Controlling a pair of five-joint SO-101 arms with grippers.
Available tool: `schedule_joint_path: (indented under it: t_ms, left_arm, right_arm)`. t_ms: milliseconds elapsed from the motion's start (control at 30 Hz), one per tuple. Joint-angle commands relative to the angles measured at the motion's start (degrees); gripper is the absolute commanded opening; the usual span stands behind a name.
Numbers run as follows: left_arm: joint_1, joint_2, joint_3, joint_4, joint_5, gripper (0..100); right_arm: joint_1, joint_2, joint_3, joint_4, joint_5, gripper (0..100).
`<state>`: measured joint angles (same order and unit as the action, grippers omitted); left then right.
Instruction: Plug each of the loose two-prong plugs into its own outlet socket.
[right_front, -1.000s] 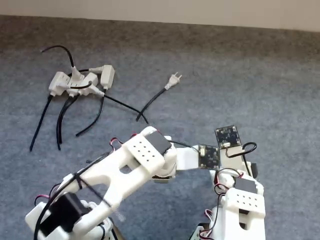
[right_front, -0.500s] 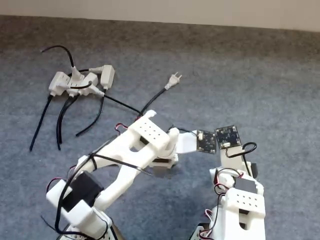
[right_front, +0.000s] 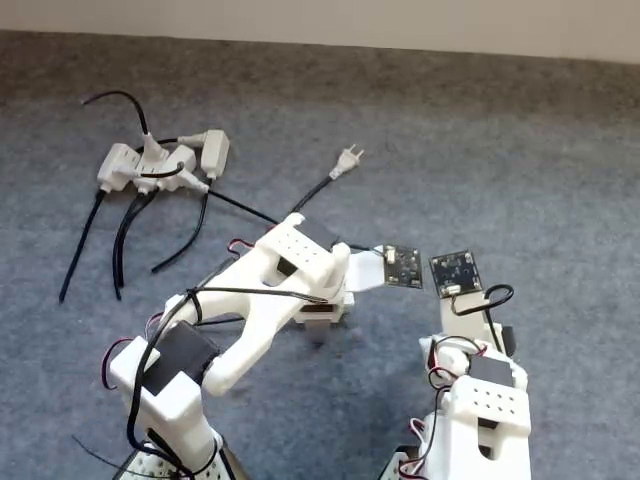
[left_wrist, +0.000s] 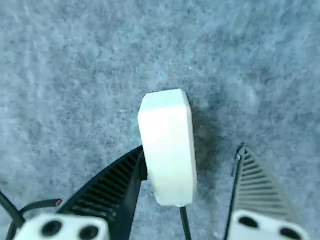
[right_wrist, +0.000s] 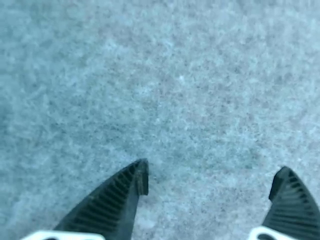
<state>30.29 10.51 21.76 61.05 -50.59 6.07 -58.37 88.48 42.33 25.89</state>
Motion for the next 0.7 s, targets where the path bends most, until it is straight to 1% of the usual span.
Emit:
schedule_joint_path:
  t_ms: [0, 233, 333, 467, 600, 667]
  left_arm:
    - [0.48, -4.70, -0.48, 1.49, -0.26, 29]
    - [1.27, -14.46, 0.13, 7.65, -0.18, 29]
    - [1.80, -13.67, 4.35, 6.42, -0.18, 29]
    - [1.89, -12.79, 9.36, 2.11, 1.14, 29]
    - [1.89, -14.37, 9.89, 2.02, 1.32, 29]
    - [2.51, -15.96, 10.07, 3.60, 1.32, 29]
  right_arm:
    - [-0.92, 0.04, 0.04, -0.66, 0.70, 37.2]
    - [-0.92, 0.04, 0.04, -0.66, 0.70, 37.2]
    - [-0.92, 0.04, 0.04, -0.66, 0.70, 37.2]
    - [-0.92, 0.04, 0.04, -0.66, 0.70, 37.2]
    - [-0.92, 0.04, 0.04, -0.66, 0.70, 37.2]
    - [-0.92, 0.04, 0.04, -0.66, 0.70, 37.2]
